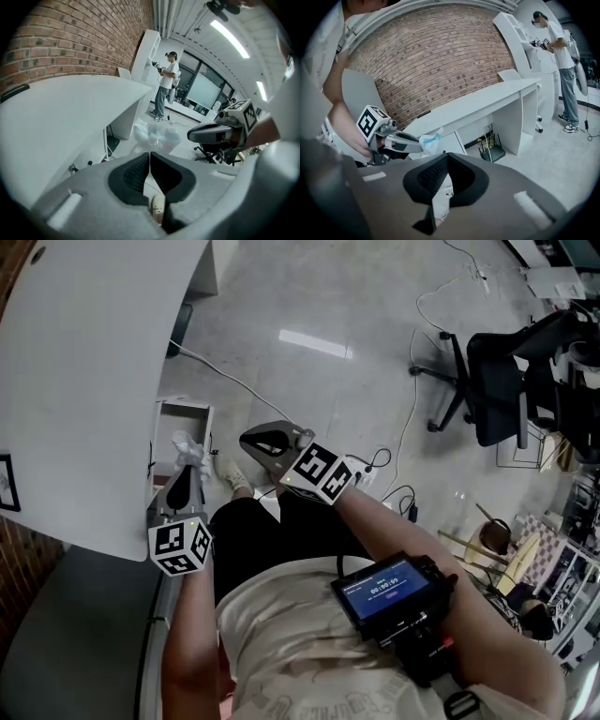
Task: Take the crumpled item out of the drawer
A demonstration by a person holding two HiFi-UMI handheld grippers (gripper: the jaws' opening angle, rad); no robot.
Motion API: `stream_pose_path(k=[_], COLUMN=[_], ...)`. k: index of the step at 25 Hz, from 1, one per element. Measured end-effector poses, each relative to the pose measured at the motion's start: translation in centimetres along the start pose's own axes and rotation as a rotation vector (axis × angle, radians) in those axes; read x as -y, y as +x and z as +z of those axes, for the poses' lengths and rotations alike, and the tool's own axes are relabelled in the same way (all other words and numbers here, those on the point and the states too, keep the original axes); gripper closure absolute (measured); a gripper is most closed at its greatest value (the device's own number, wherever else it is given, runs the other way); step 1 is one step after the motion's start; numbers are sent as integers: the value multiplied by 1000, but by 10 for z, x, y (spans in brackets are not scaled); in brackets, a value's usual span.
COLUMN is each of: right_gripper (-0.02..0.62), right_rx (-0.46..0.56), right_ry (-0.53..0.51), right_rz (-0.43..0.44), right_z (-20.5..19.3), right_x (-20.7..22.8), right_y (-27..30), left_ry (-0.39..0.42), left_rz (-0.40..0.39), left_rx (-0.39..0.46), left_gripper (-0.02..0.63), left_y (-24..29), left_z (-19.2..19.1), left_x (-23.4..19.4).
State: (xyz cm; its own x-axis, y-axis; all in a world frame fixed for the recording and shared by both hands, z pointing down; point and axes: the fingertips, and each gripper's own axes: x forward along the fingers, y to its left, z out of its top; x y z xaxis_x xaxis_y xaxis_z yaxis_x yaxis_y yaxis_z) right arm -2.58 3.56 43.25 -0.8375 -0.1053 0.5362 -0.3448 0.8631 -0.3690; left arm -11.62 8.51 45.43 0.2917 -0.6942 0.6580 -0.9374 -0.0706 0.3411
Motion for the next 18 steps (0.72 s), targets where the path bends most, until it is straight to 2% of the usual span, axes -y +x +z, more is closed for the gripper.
stream_pose_path(k=[3,11,18], right_gripper=[588,588,588], right_rx=[32,83,123], right_ry=[-5,-68,-139], right_rz=[-5,-26,-31], right_z=[24,73,100], right_x=[-7,-15,-33], right_y=[-7,-33,-59], left_ry=[-23,-4,18], left_rz=[-6,-11,-80], left_rx=[30,115,174], left_gripper=[594,594,594], left_y=[-16,-53,-79], left_z=[17,58,77], left_x=[4,15,34])
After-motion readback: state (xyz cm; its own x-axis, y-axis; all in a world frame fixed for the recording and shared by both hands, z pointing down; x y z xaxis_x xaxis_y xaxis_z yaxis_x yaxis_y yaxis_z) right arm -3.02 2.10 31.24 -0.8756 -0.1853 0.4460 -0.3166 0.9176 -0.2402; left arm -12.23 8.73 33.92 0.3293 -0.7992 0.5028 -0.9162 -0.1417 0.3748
